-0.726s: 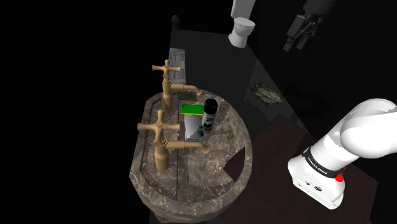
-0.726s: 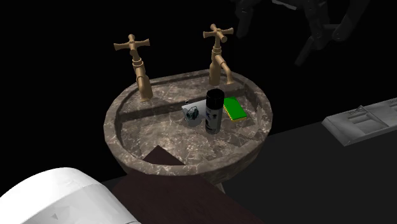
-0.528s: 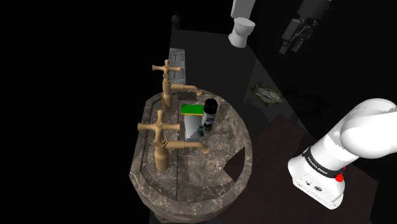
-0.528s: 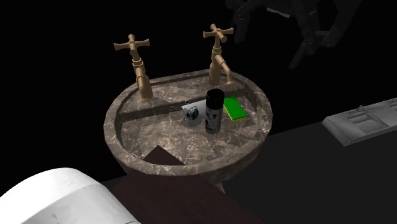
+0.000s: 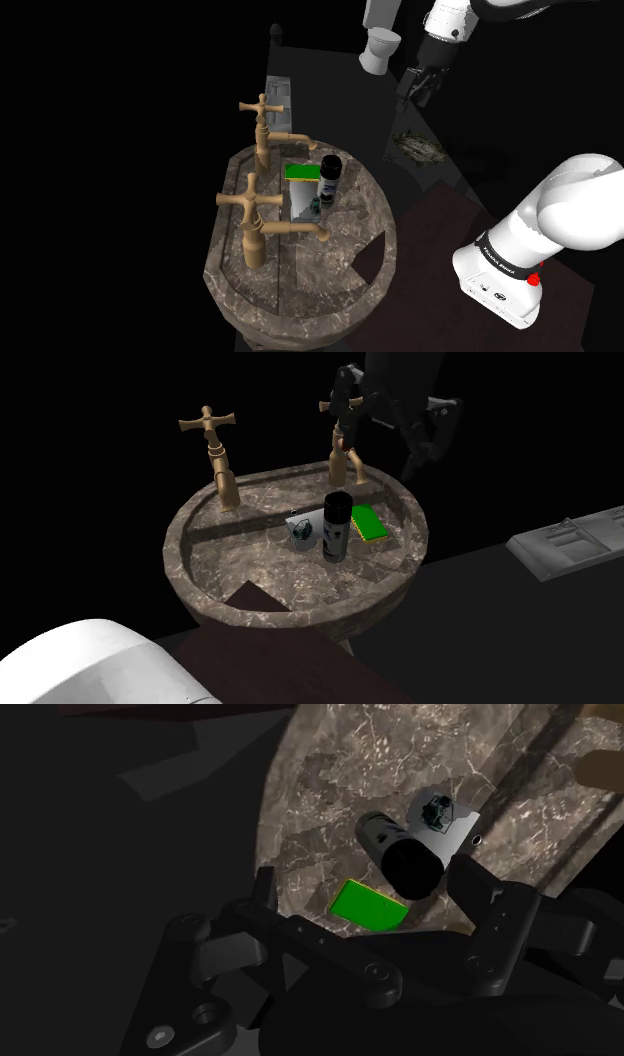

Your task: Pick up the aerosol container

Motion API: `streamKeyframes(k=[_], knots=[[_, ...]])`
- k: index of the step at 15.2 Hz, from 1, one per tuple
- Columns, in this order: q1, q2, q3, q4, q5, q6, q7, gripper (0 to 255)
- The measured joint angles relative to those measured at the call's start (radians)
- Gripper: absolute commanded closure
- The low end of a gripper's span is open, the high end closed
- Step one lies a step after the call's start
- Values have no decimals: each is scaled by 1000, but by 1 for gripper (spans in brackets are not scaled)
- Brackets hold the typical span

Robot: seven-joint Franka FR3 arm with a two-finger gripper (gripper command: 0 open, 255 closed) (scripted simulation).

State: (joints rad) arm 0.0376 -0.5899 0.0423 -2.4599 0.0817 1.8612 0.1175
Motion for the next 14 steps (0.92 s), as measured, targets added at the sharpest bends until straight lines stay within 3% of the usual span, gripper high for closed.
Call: streamKeyframes(k=[8, 14], knots=[[34, 232, 92, -24, 6, 249, 84, 0], [52, 443, 154, 20, -31, 406, 169, 0]])
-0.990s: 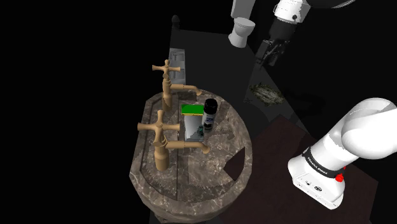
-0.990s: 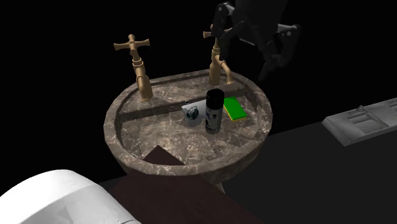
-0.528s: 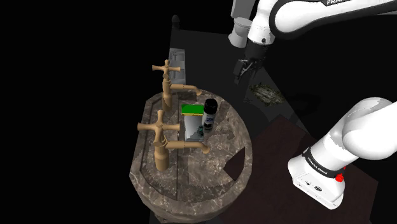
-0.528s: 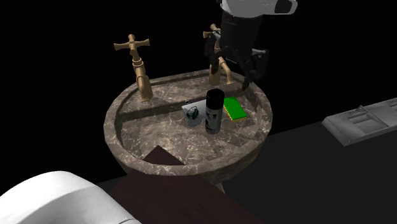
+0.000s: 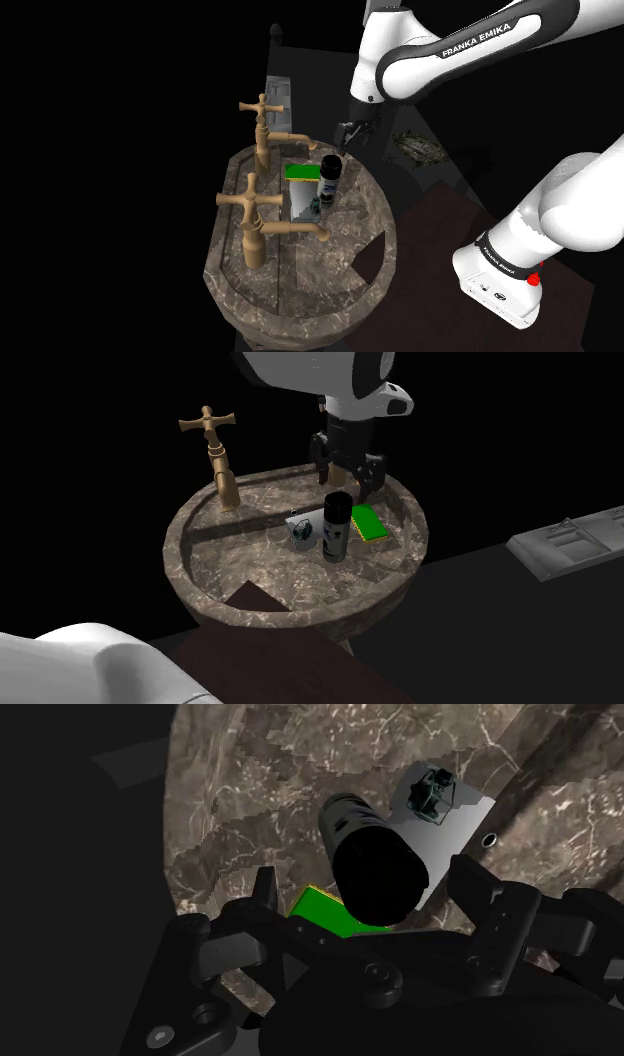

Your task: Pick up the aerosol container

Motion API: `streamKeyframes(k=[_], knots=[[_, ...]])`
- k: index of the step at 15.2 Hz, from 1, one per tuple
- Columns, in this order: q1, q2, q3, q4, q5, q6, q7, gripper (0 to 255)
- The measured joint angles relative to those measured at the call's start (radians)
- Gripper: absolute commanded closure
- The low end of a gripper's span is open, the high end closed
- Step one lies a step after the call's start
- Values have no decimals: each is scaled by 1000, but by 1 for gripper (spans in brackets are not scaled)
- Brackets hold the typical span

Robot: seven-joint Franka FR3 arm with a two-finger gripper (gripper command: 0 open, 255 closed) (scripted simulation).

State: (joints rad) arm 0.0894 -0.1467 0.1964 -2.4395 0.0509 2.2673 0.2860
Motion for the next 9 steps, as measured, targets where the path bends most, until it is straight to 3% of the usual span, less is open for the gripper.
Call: streamKeyframes(k=[4, 9], knots=[[11, 153, 26, 57, -53, 85, 65, 0], [16, 228, 27, 58, -81, 156, 91, 0]])
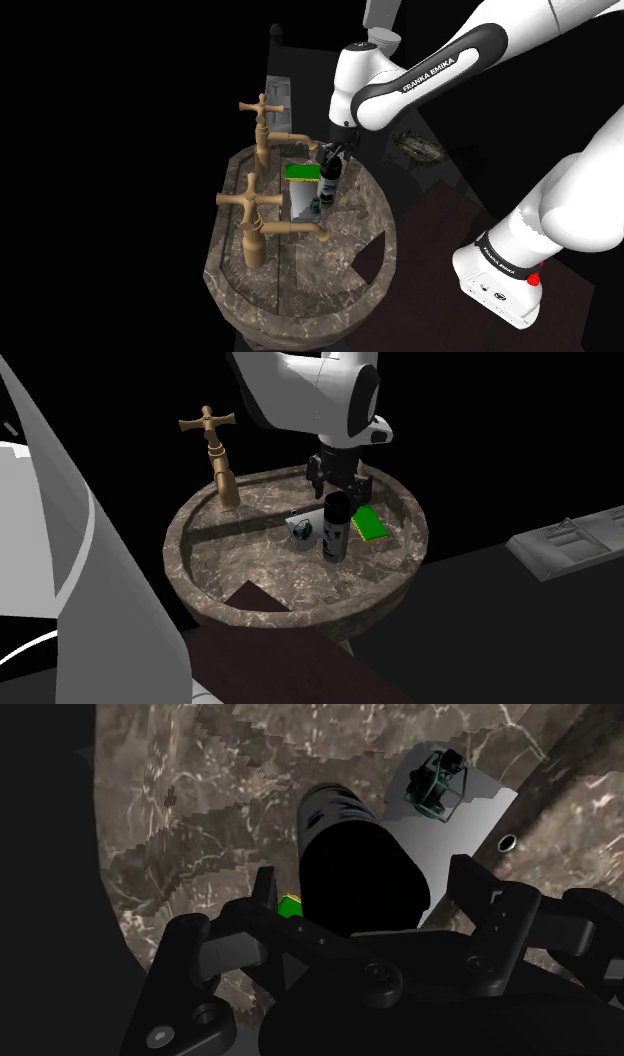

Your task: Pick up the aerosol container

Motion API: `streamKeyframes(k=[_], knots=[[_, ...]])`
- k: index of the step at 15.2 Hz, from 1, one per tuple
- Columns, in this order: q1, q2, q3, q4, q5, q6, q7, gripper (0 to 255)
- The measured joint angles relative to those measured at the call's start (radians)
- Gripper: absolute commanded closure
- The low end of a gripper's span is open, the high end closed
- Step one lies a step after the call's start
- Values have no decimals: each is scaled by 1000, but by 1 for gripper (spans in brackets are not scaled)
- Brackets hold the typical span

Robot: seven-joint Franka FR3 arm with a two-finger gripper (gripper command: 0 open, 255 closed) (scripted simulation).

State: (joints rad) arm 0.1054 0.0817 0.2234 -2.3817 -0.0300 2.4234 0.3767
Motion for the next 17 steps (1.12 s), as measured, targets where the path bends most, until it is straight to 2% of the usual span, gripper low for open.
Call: streamKeyframes(k=[3, 4, 14, 17], knots=[[1, 35, -2, -7, -13, 41, 10, 0], [2, 41, -2, -8, -15, 47, 13, 255], [3, 45, -3, -7, -18, 54, 15, 255], [1, 20, -1, -5, -8, 25, 6, 255]])
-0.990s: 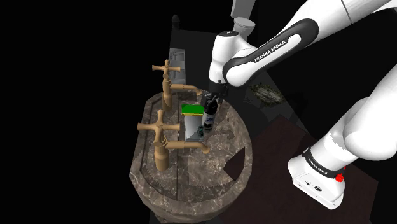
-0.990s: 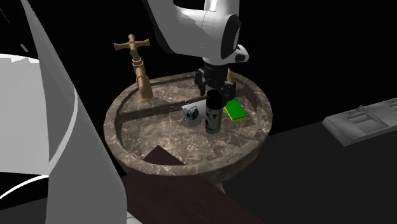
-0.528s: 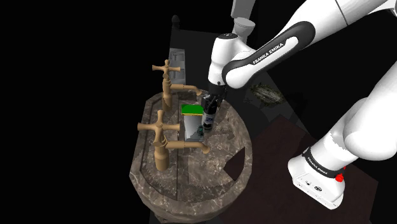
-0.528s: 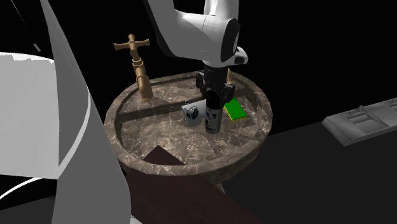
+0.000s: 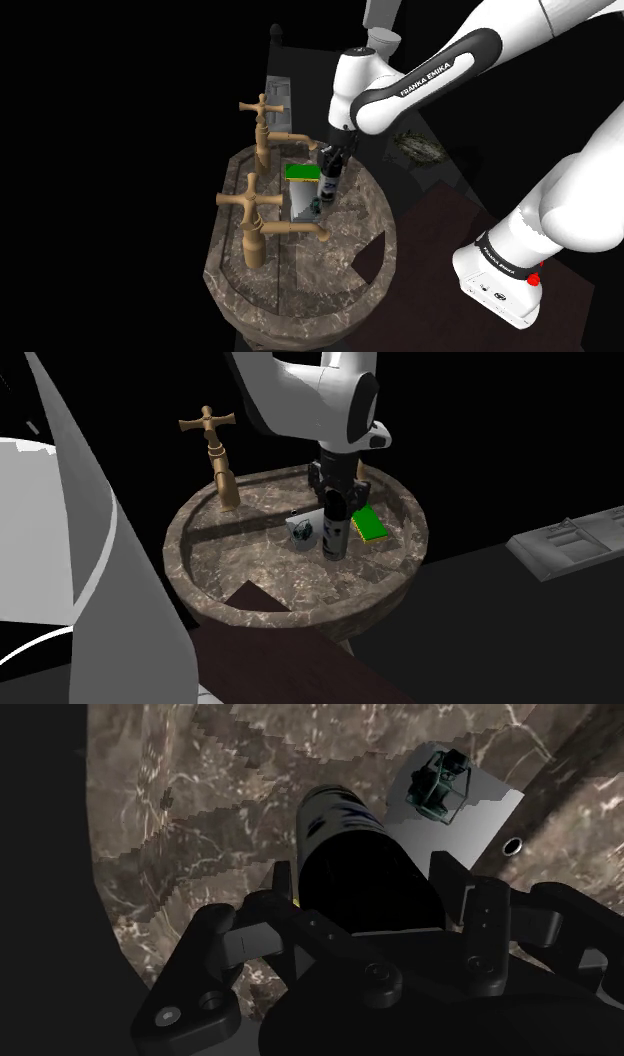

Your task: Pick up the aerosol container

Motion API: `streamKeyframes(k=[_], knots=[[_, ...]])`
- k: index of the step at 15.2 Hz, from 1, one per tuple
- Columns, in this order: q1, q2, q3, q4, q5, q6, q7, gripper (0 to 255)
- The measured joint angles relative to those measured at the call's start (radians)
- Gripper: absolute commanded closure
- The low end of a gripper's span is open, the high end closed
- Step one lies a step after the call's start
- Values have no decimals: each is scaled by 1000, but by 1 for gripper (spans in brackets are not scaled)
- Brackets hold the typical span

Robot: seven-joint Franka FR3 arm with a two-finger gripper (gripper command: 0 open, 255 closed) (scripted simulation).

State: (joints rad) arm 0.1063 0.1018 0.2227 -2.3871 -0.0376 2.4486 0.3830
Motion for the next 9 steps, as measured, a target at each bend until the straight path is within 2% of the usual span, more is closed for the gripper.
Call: streamKeyframes(k=[9], knots=[[-3, -94, 4, 30, 33, -122, -24, 255]])
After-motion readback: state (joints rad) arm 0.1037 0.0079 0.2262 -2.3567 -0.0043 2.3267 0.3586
